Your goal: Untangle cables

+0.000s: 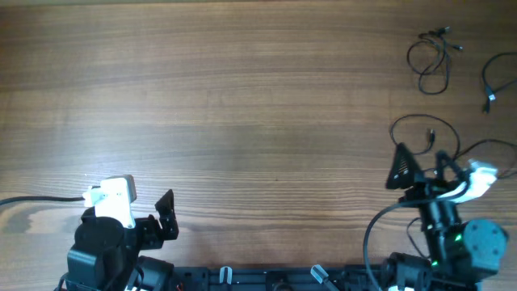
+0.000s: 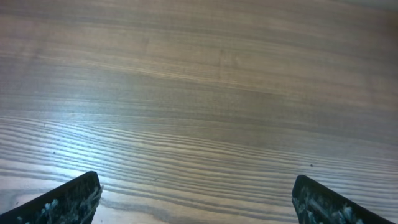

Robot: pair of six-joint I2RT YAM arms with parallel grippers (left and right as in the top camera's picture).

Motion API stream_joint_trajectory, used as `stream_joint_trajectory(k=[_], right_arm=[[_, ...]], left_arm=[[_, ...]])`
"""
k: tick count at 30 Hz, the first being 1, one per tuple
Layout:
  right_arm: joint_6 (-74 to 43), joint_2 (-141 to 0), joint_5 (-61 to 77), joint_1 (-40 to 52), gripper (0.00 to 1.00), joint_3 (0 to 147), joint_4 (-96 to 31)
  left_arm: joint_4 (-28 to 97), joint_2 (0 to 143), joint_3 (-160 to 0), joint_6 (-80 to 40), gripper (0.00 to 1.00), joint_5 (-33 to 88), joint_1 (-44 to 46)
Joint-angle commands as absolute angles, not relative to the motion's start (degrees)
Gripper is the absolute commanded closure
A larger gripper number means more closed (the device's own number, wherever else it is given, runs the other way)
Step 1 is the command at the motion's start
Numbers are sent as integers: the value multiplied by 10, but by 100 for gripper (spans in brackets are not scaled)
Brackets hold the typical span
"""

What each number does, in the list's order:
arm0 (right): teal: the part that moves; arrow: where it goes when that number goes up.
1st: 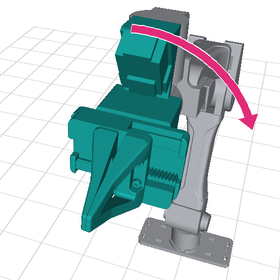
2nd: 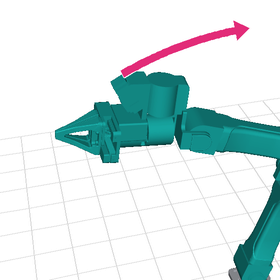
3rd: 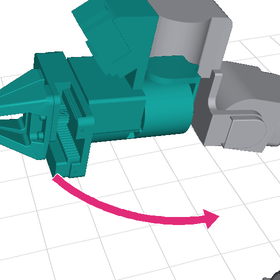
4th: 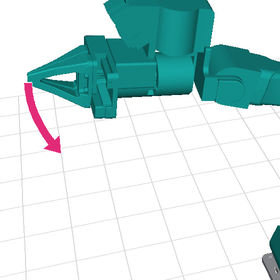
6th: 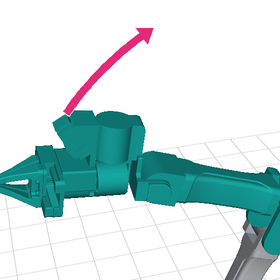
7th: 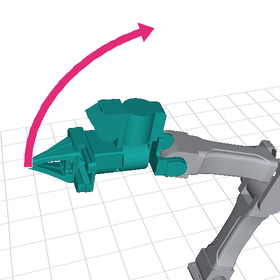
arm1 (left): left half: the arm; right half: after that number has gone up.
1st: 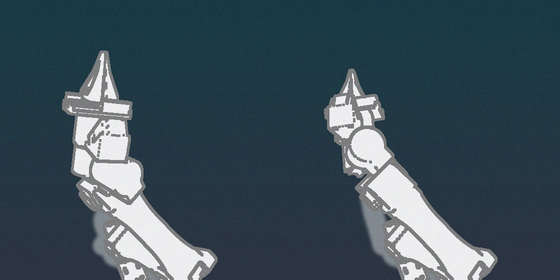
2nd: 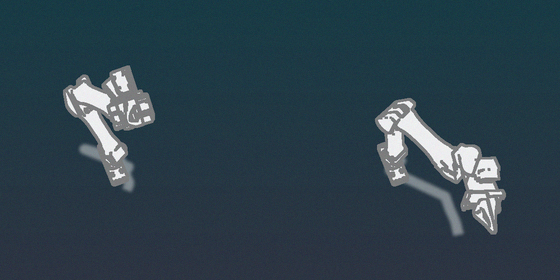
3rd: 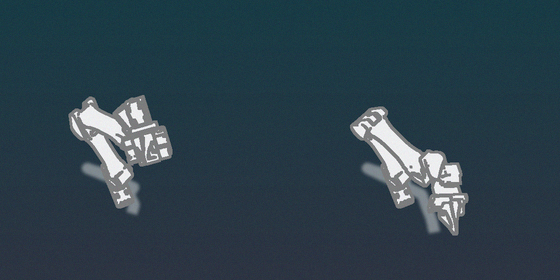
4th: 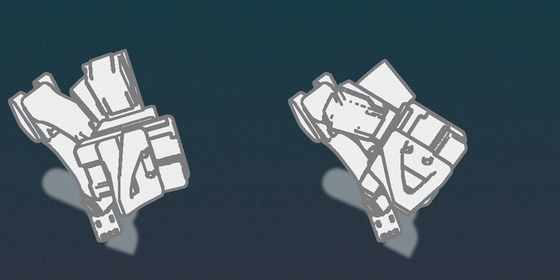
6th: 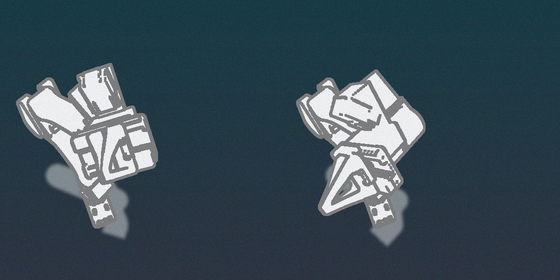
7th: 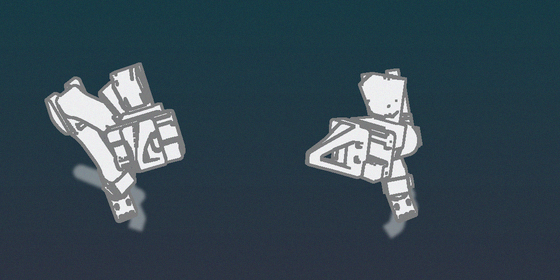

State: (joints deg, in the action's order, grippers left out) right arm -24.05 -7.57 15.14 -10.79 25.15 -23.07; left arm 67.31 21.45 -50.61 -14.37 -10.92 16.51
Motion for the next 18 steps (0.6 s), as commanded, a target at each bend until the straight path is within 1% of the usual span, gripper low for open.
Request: stream_joint_trajectory(k=[1, 4, 7, 14, 18], right_arm=[[-261, -10, 74, -62, 0, 204, -190], [-260, -3, 63, -57, 0, 143, -75], [-261, -2, 64, -56, 0, 49, 53], [-231, -2, 58, -45, 0, 3, 36], [-141, -2, 62, -41, 0, 3, 3]], left_arm=[[671, 211, -507, -137, 0, -116, 168], [671, 211, -507, -137, 0, -116, 168], [671, 211, -507, -137, 0, -116, 168], [671, 211, -507, -137, 0, -116, 168], [671, 211, -507, -137, 0, -116, 168]])
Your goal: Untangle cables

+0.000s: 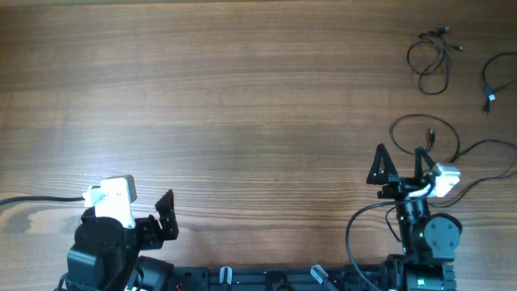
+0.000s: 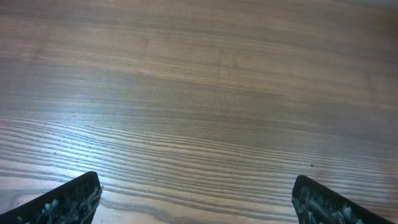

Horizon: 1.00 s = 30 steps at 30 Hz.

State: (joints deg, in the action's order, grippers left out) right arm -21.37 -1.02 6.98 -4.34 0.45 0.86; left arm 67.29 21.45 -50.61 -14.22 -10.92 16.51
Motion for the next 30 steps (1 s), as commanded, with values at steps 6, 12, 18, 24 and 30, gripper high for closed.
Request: stream_joint_trajectory(k=[6, 12, 18, 24, 30], right_arm=[[-92, -2, 64, -40, 0, 3, 3], [40, -2, 56, -9, 0, 3, 1], [44, -3, 51, -9, 0, 3, 2], [44, -3, 51, -9, 0, 3, 2], [44, -3, 51, -9, 0, 3, 2]], left_arm=[[671, 211, -507, -137, 0, -116, 168], [671, 211, -507, -137, 0, -116, 168], [671, 211, -507, -137, 0, -116, 168], [671, 211, -507, -137, 0, -116, 168], [671, 211, -507, -137, 0, -116, 168]])
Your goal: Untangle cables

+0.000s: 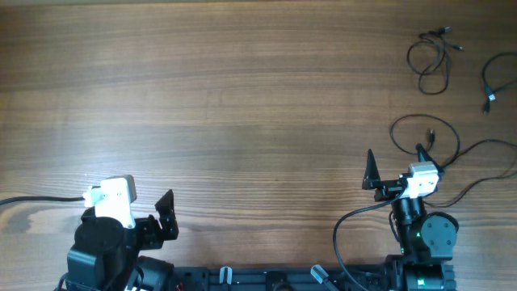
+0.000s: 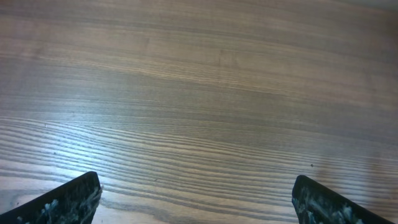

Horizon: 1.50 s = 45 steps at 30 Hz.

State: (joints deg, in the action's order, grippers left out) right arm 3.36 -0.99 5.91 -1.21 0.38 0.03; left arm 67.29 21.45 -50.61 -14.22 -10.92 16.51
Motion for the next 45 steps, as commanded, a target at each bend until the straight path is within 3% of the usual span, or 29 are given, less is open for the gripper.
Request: stream_joint_trajectory(k=[1, 13, 16, 30, 45], right_arm=[[44, -3, 51, -9, 0, 3, 2], [44, -3, 51, -9, 0, 3, 2], [44, -3, 51, -9, 0, 3, 2], [44, -3, 51, -9, 0, 3, 2], [44, -3, 51, -9, 0, 3, 2]], left_arm=[[671, 211, -507, -137, 0, -116, 168], [668, 148, -501, -139, 0, -111, 44], [601, 4, -439, -139, 0, -54, 10], [150, 2, -62, -139, 0, 21, 57], [27, 2, -3, -136, 0, 48, 57]])
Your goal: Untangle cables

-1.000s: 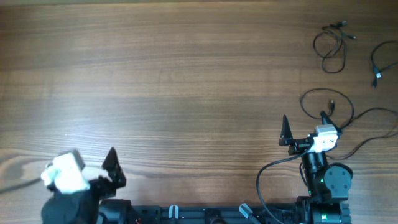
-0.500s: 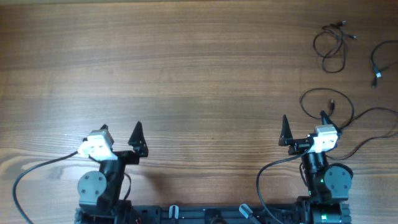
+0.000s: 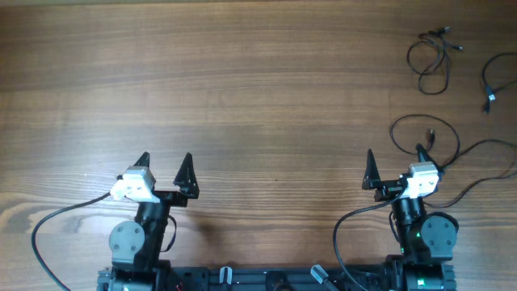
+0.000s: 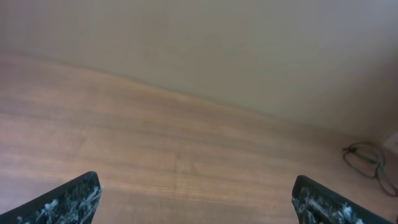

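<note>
Three thin black cables lie on the right of the wooden table [image 3: 242,97]. One small coil [image 3: 428,61] sits at the far right corner, a second cable [image 3: 493,81] runs off the right edge, and a third loop [image 3: 424,129] lies just beyond my right gripper [image 3: 395,158]. That gripper is open and empty, its right fingertip close beside the loop's loose end. My left gripper [image 3: 166,162] is open and empty over bare wood at the near left. In the left wrist view both fingers [image 4: 68,202] frame bare table, with a cable [image 4: 367,162] far to the right.
Both arm bases and their own supply cables [image 3: 56,222] sit along the near edge. A plain wall [image 4: 217,43] stands behind the table's far edge.
My left arm has gone from its folded pose at the near-left corner to standing further right with its gripper pointing forward. Its camera now looks across the table to the wall. The right arm has not moved.
My right gripper was open at the near right, beside the nearest cable loop, then stood further left at each later moment and has stayed there. The left arm remained folded at the near-left corner throughout, and only now stands raised and pointing forward.
</note>
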Robot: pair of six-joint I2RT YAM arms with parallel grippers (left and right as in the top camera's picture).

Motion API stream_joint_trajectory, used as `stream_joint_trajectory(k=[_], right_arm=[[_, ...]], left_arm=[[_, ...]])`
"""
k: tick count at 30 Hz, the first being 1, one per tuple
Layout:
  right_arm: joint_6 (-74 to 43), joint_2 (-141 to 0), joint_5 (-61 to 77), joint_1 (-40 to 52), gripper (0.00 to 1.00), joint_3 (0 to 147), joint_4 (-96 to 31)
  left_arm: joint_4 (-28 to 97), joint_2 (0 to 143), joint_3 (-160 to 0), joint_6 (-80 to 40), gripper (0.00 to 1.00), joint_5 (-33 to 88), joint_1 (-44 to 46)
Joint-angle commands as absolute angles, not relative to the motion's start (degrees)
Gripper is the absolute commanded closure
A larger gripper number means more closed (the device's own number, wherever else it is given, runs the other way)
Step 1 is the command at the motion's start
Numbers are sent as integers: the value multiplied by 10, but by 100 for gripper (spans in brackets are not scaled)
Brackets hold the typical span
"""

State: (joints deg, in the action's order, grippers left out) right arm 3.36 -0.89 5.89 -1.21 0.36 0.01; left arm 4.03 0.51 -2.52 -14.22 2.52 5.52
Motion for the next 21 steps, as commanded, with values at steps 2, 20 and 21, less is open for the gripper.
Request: stream_joint_trajectory(k=[2, 20, 21], right_arm=[[44, -3, 51, -9, 0, 3, 2], [44, -3, 51, -9, 0, 3, 2], [44, -3, 51, -9, 0, 3, 2]], left_arm=[[31, 2, -3, -134, 0, 52, 57], [36, 2, -3, -49, 0, 95, 58], [36, 2, -3, -49, 0, 95, 58]])
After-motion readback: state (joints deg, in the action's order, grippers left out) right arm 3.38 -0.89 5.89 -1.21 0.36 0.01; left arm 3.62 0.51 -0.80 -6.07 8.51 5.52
